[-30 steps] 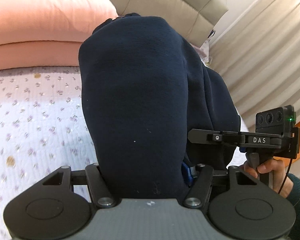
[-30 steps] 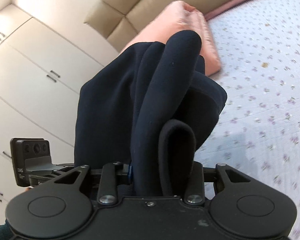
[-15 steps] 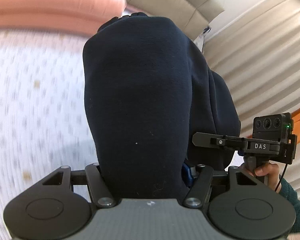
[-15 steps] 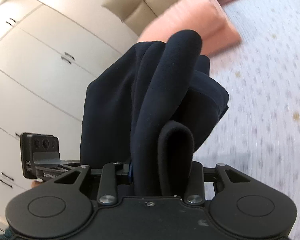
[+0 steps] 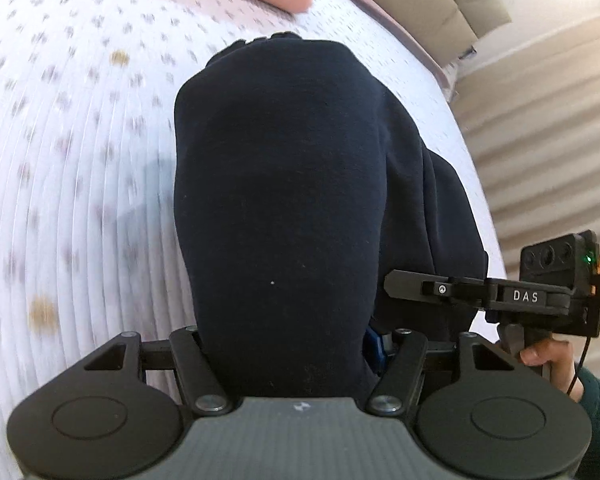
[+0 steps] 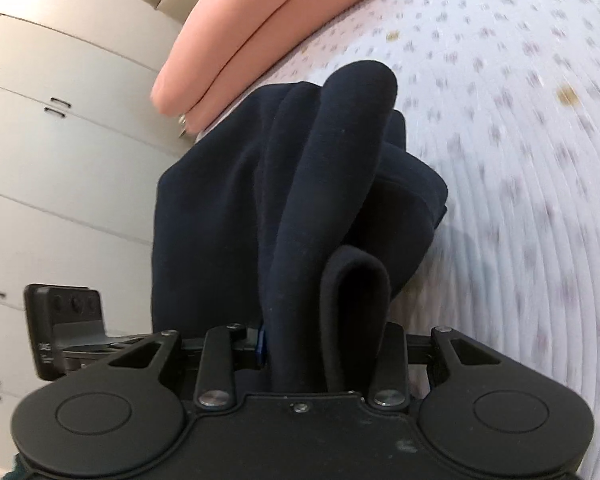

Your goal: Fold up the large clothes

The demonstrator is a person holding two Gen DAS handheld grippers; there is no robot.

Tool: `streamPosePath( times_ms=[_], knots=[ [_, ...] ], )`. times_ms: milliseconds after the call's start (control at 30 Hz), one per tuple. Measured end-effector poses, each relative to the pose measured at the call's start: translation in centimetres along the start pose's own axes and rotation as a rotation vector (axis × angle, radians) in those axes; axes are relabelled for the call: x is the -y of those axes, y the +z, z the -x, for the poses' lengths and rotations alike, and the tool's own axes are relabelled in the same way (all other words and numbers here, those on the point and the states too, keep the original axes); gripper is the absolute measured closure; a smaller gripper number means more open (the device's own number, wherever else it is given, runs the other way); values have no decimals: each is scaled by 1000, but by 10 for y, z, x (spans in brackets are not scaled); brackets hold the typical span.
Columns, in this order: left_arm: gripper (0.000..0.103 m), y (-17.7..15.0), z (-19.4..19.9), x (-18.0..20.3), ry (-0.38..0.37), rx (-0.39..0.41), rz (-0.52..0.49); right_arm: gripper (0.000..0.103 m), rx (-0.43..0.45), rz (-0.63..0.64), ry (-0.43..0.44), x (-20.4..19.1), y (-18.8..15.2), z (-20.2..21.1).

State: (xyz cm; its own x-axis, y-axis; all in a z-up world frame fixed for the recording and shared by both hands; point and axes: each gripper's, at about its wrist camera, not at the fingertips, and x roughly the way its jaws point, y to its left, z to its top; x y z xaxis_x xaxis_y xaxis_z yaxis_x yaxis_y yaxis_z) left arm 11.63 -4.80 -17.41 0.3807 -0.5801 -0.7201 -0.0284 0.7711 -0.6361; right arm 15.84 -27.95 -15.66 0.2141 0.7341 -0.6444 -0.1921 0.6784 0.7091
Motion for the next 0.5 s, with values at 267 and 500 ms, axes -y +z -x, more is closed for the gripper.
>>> streamPosePath(
  times_ms=[267, 500],
  knots=[
    [23, 42, -20, -54, -50, 43, 14, 54, 6, 179, 52, 42, 55, -37],
    [7, -4, 1, -71, -90, -13, -29, 14, 97, 155, -91, 43, 42, 1]
  ],
)
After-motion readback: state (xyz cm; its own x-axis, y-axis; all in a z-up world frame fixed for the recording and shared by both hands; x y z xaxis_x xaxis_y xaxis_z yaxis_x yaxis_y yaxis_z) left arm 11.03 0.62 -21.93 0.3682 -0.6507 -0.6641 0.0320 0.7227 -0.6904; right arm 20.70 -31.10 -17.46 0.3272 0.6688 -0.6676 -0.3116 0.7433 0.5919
